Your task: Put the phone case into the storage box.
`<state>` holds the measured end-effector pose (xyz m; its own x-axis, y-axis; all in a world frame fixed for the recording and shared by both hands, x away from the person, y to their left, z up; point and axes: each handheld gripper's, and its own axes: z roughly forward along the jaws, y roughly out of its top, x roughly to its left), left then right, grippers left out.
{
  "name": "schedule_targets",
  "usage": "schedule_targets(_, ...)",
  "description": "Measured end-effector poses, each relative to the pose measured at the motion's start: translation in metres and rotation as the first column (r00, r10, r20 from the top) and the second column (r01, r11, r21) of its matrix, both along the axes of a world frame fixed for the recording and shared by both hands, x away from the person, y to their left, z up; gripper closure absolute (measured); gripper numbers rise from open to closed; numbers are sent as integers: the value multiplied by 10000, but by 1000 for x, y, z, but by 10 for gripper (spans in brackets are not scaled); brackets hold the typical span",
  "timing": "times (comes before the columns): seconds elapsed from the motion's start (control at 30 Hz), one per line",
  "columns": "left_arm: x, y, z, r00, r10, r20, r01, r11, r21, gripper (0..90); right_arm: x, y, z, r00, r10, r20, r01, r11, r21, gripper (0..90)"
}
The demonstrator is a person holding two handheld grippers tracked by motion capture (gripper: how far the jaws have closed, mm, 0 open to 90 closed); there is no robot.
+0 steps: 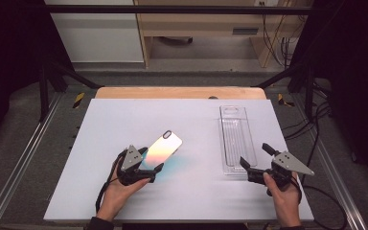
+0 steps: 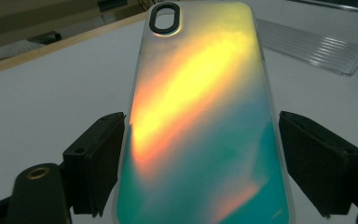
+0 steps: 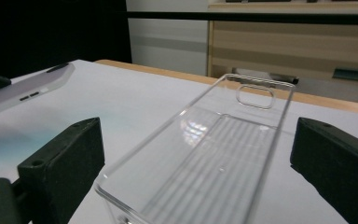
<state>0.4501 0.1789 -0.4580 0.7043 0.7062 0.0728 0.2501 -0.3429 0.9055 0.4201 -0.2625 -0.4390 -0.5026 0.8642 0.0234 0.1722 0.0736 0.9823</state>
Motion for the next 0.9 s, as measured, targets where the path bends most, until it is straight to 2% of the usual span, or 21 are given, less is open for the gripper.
schedule_targets(0.07,-2,0,0,9999,11,124,-10,9999,-125,166,2,8,8,9998,77,-208,-75,10000,65,35)
schedule_targets(0.13,-4,-2,-1,9997,38,229,-35,9999,-153,166,3,19,18,9995,40,-327,-46,9998,-178,36)
schedule_targets(0.27,-7,-2,2,9989,106,465,-91,9994,-328,166,9,42,35,9963,249,-827,-275,9991,-312,46)
schedule_targets(0.37,-9,-1,4,9980,170,614,-145,9991,-407,166,15,58,43,9914,572,-1177,-591,9982,-129,48)
schedule_targets(0.53,-14,0,8,9957,242,889,-194,9983,-546,166,23,81,57,9854,982,-1394,-999,9950,-56,62)
schedule_targets(0.7,-18,-3,9,9936,255,1098,-196,9983,-549,166,31,102,62,9782,1374,-1558,-1356,9905,218,81)
schedule_targets(0.9,-21,-2,11,9921,326,1207,-241,9972,-706,166,38,120,58,9690,1597,-1884,-1528,9869,507,96)
